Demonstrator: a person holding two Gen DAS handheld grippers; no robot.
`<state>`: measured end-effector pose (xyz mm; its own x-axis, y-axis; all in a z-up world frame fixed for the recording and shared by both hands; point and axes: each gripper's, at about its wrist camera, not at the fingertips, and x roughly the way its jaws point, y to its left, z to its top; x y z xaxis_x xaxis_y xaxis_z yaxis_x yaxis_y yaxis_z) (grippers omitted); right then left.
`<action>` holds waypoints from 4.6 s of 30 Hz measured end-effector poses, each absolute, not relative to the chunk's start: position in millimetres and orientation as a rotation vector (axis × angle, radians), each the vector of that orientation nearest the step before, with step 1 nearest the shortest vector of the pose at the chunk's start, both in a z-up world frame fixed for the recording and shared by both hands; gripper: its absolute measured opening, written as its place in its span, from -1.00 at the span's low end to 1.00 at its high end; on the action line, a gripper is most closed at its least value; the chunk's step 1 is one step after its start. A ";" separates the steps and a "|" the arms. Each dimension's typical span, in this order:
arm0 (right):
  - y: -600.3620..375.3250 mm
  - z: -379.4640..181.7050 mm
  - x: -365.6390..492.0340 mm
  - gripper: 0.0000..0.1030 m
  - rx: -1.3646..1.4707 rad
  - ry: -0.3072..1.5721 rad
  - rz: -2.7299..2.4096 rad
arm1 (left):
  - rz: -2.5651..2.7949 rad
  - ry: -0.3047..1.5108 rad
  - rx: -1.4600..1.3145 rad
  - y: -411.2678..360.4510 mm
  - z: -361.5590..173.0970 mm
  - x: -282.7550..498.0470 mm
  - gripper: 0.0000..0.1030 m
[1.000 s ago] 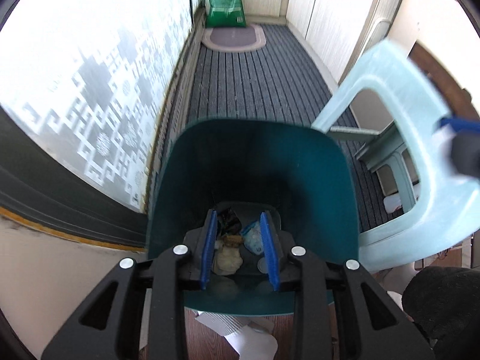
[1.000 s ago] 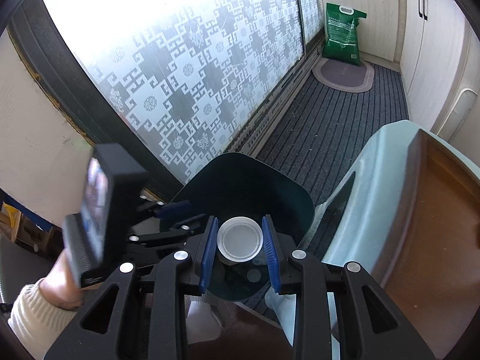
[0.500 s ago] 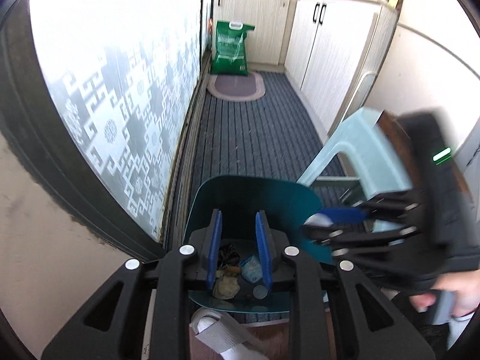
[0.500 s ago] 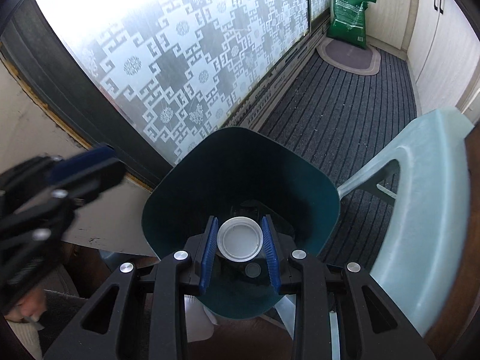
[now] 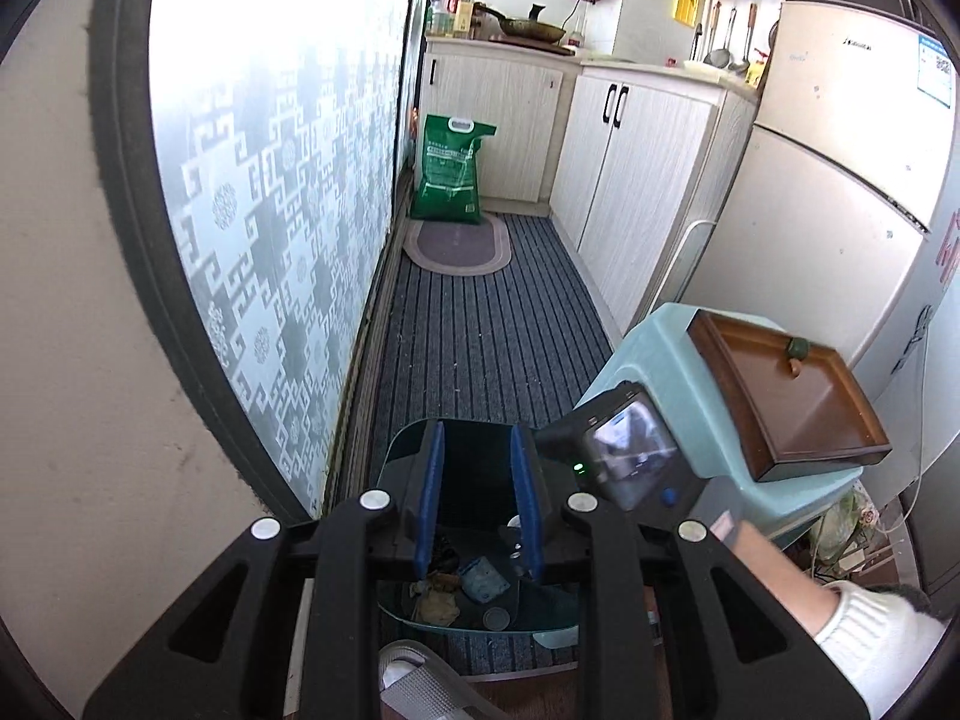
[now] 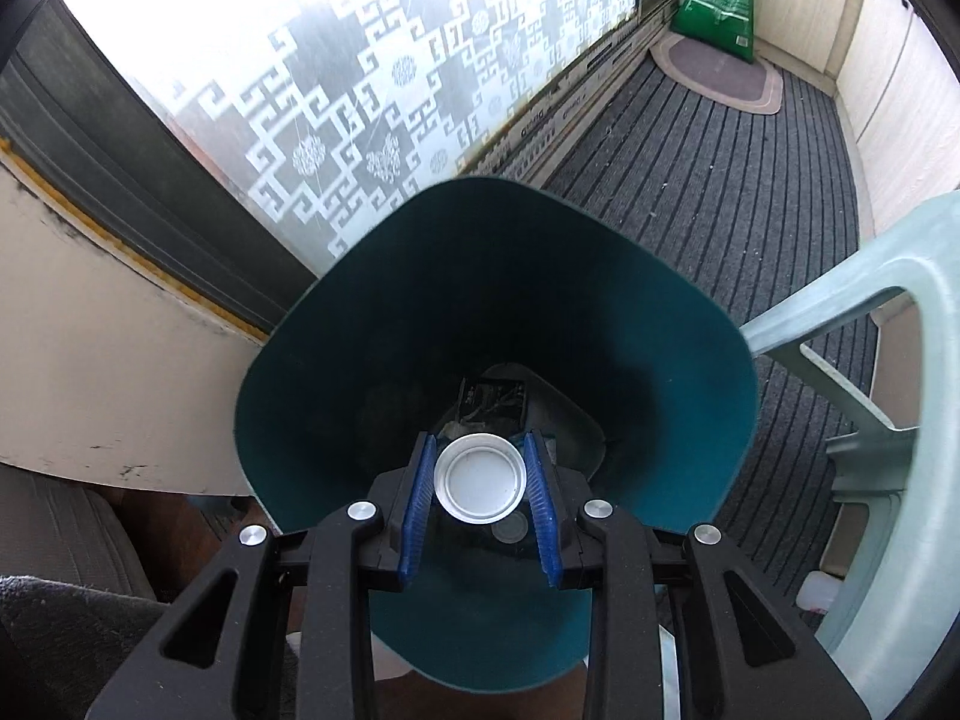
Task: Collect trash
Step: 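Lower the white lid into the green bin with the right gripper, then move both tools back over the brown wooden tray on the stool, then grasp the small brown nut on the tray with the right gripper, then grasp the dark green round fruit on the tray with the left gripper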
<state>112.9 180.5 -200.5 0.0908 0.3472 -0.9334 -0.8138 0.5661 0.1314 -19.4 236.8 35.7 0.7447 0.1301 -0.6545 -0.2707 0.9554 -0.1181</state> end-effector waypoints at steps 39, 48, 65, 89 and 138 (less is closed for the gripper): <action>117.3 -61.3 102.8 -0.22 -0.371 0.872 0.921 | 0.083 0.401 -0.164 172.0 130.0 -51.6 0.10; 40.7 -31.7 139.9 -0.22 -0.310 0.811 0.787 | 0.030 0.410 -0.143 138.2 131.4 -24.9 0.18; -92.9 -50.0 225.9 -0.15 -0.093 0.947 0.501 | -0.083 0.481 -0.139 86.9 111.4 25.5 0.23; -81.4 -62.1 235.9 -0.65 -0.166 0.915 0.352 | -0.115 0.539 -0.131 64.3 95.3 54.4 0.30; -204.2 -11.9 185.2 -0.65 -0.117 0.843 0.656 | -0.177 0.919 0.063 -47.2 -21.1 253.2 -0.21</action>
